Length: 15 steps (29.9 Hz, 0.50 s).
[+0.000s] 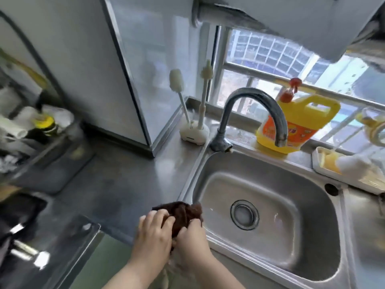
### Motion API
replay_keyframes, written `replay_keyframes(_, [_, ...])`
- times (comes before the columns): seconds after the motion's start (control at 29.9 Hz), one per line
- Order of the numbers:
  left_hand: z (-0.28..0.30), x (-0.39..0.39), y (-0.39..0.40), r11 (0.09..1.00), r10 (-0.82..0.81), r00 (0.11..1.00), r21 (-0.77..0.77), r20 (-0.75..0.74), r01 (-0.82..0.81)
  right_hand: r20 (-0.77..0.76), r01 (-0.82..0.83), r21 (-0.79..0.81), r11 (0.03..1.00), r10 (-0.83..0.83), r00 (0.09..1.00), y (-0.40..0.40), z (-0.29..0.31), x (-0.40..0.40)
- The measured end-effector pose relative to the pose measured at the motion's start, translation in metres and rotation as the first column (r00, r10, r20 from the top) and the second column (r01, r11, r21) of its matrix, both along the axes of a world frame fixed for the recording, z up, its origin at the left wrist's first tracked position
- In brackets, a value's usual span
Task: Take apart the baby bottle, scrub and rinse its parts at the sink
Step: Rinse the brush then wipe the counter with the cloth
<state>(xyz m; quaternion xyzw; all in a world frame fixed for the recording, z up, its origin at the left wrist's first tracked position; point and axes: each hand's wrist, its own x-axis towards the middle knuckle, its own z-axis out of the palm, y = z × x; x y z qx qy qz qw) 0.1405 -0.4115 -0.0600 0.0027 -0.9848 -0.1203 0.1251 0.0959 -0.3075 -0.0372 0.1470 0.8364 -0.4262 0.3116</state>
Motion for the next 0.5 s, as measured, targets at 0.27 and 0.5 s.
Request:
replay_keyframes(0.27, [-0.007, -0.049, -0.054, 0.998, 0.057, 0.961, 0.013, 0.270, -0.063, -0.085, 0.016, -0.038, 0.999, -0.020, 0.996, -0.043, 0.000, -0.022])
replay_keyframes(0.5, [-0.002, -0.106, -0.056, 1.000, -0.005, 0.874, -0.019, 0.486, 0.016, -0.462, -0.331, 0.376, 0.865, 0.485, 0.742, -0.046, -0.018, -0.077])
